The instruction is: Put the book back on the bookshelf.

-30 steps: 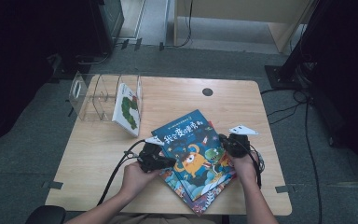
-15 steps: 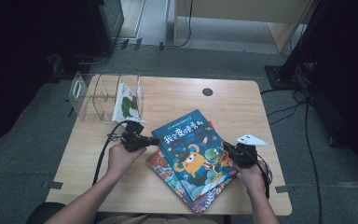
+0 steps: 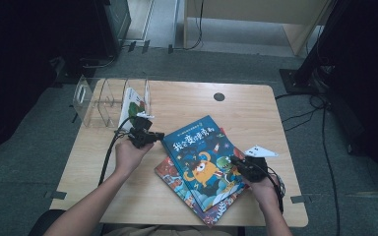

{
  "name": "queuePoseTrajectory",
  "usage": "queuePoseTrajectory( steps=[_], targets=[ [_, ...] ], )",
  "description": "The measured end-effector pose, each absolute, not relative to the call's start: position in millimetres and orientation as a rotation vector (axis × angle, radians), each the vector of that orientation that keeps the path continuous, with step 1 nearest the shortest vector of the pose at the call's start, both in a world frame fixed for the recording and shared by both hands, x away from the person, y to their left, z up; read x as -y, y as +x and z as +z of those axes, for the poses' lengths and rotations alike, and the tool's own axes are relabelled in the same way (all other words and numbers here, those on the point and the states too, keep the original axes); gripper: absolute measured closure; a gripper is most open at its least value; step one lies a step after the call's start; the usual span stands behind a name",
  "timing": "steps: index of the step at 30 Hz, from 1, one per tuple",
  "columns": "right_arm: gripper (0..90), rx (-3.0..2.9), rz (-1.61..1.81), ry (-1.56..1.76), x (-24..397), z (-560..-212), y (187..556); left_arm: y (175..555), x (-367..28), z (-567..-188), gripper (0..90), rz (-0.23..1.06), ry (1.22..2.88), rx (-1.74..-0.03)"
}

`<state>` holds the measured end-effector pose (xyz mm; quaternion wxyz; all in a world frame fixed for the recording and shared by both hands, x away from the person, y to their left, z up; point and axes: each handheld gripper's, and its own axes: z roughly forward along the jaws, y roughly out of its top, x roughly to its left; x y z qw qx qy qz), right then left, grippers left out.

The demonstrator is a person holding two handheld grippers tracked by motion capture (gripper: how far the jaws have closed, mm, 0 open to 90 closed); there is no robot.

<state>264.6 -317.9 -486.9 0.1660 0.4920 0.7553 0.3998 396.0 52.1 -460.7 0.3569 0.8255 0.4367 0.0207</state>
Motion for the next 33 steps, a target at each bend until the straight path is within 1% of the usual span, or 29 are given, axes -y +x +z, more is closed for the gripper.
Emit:
queuePoseTrajectory(
  steps=[2,5,8,9,12,14,17,21,22,33],
  targets=[
    [90.0,-2.167,1.13,1.387,317,-488,264,399,-51,-459,90.0,0.065,2.12,-1.129],
    [90.0,-2.184,1.123,1.382,318,-491,262,405,-47,-462,90.0,0.088,2.156,-1.127],
    [90.0,-2.189,1.118,1.379,320,-492,261,407,-47,-464,90.0,0.077,2.148,-1.142],
    [90.0,-2.19,1.123,1.384,322,-493,259,409,-46,-465,90.0,0.094,2.164,-1.139],
    [90.0,-2.188,1.126,1.384,323,-493,258,411,-45,-467,90.0,0.084,2.169,-1.147],
    [90.0,-2.189,1.134,1.398,327,-493,255,413,-42,-470,90.0,0.1,2.201,-1.139],
    [90.0,-2.188,1.131,1.399,331,-493,251,416,-41,-472,90.0,0.104,2.205,-1.143],
    [90.0,-2.193,1.134,1.394,336,-493,245,417,-41,-474,89.9,0.11,2.204,-1.149],
    [90.0,-2.201,1.136,1.388,339,-493,242,418,-41,-475,89.8,0.13,2.214,-1.151],
    [90.0,-2.192,1.115,1.429,350,-492,231,419,-41,-475,90.0,0.131,2.232,-1.151]
  ],
)
